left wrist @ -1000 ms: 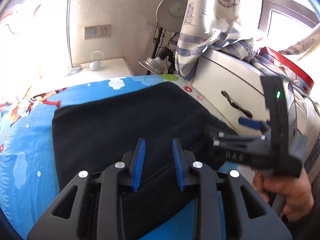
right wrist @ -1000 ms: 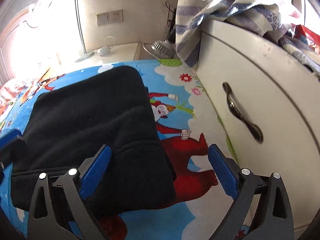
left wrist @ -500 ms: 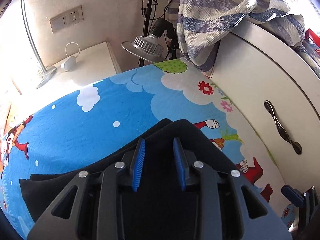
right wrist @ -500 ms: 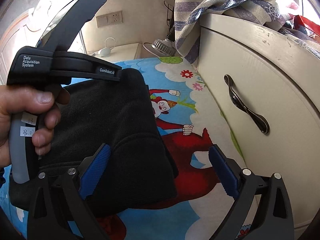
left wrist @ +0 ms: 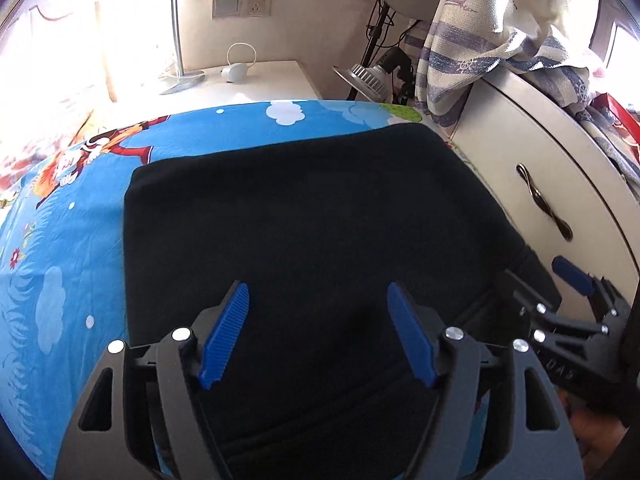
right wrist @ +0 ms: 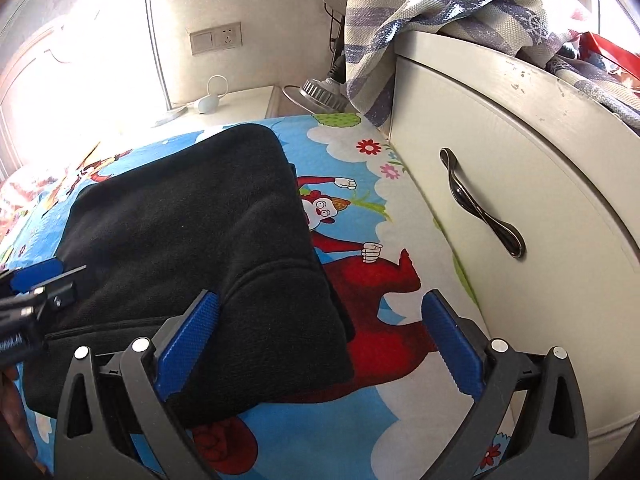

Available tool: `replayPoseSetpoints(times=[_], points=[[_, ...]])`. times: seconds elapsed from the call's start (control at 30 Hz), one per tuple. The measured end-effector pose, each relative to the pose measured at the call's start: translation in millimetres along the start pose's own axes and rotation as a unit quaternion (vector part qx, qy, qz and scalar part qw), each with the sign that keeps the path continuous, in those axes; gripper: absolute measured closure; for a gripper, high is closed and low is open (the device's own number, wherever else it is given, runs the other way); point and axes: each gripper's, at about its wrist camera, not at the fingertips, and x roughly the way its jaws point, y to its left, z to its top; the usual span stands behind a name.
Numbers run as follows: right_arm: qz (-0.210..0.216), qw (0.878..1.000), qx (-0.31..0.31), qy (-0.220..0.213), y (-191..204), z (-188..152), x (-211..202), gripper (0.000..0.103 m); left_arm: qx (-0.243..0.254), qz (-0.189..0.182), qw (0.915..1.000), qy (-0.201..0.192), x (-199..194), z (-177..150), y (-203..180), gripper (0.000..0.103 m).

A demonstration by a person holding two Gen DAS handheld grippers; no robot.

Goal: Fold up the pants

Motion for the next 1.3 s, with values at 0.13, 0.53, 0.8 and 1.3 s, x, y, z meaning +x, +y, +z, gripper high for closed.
replayPoseSetpoints(times=[0.13,0.53,0.8,1.3], points=[[-0.02,1.0,-0.014,0.003,7,-11,-17,0.005,0.017,0.033,0.9992,-0.015,-27,-31,6,0.016],[-0.02,0.999,-0.03,0.019,22,-43,-72,0.005,0.006,0.021,0.9984,-0.052,-92,-56,10,0.002],[-0.009,1.0,-0.022,0.005,25,-43,-98,0.005,-0.005,-0.009,0.9974,-0.072,-119,-62,11,0.002],[0.0,1.0,-0.022,-0.007,24,-39,-111,0.005,-0.018,-0.015,0.9972,-0.071,-125,-61,12,0.002]])
